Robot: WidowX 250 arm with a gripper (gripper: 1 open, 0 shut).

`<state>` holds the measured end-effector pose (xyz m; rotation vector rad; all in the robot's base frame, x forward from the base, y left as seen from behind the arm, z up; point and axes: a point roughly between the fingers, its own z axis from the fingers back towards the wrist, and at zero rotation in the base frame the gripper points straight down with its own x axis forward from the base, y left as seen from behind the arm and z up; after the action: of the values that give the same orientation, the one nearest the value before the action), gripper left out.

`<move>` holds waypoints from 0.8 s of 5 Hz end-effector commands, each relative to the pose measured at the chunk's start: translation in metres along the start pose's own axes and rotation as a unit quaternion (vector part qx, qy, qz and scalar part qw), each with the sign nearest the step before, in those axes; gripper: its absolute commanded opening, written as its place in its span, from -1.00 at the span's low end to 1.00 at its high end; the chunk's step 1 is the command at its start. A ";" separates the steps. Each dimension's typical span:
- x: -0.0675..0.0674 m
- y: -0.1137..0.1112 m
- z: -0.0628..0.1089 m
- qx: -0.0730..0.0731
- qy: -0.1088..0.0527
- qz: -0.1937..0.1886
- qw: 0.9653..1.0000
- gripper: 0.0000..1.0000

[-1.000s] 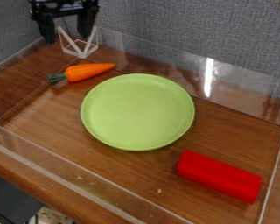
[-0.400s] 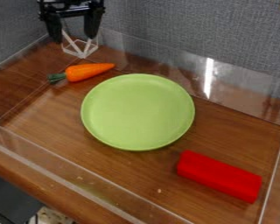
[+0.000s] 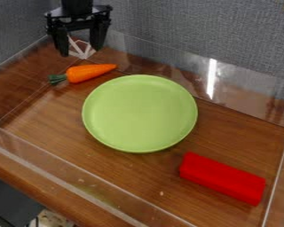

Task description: Put the carrot on the left side

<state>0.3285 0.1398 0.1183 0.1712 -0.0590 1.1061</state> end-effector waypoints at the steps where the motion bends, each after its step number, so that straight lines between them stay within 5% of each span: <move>1: 0.001 0.008 0.044 -0.027 -0.041 0.004 0.999 1.00; 3: -0.037 -0.021 0.080 -0.037 -0.065 -0.054 0.996 1.00; 4: -0.050 -0.038 0.080 -0.030 -0.068 -0.068 0.995 1.00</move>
<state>0.3388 0.0642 0.1646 0.2180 -0.1311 0.9471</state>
